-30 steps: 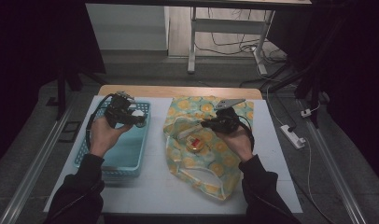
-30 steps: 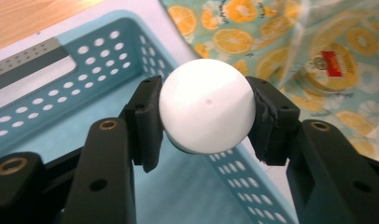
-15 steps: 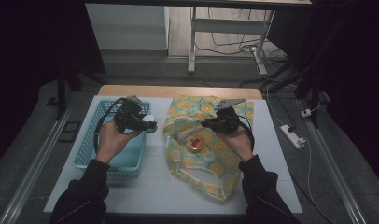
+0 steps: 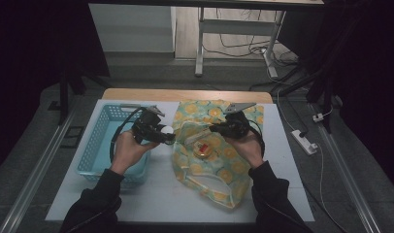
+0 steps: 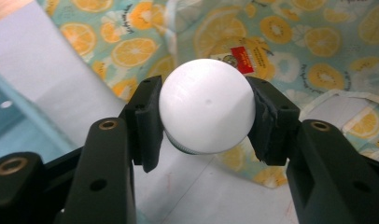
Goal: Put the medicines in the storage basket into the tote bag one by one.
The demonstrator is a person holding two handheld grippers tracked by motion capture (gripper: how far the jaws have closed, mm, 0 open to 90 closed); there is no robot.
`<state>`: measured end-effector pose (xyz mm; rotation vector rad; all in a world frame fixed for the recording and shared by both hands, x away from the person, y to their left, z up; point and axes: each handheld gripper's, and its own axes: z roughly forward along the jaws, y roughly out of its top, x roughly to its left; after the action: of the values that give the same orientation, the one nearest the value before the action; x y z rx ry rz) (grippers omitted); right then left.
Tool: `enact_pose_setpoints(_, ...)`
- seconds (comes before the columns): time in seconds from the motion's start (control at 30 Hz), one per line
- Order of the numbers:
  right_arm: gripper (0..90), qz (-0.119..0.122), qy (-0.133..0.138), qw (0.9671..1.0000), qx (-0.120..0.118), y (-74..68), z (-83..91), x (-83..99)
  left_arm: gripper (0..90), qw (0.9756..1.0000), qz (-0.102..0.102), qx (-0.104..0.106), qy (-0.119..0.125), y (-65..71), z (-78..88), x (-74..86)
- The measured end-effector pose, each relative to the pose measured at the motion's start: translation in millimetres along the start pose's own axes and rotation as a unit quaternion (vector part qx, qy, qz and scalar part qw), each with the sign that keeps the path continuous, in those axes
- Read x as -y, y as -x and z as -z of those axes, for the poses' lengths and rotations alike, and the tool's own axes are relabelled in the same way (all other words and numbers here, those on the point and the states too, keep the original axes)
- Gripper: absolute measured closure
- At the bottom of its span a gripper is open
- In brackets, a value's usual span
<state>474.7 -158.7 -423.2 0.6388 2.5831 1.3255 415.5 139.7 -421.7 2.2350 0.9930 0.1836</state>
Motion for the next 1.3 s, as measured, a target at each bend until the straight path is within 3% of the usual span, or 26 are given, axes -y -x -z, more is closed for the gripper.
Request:
enact_pose_setpoints(0.33, 90.0, 0.0, 0.001, 1.0, 0.001, -0.1, -0.1, -0.1, 50.3, 0.9997, -0.016, 0.018, -0.005, 12.5, -16.6, -8.2)
enact_pose_setpoints(0.8, 90.0, 0.0, 0.003, 1.0, 0.003, 0.2, 0.5, -0.2, 50.3, 0.9985, -0.043, 0.032, -0.01, 32.2, -44.4, -32.2)
enact_pose_setpoints(1.3, 90.0, 0.002, 0.004, 1.0, 0.007, 0.1, 0.5, -0.3, 50.2, 0.9975, -0.058, 0.036, -0.018, 41.9, -78.2, -52.6)
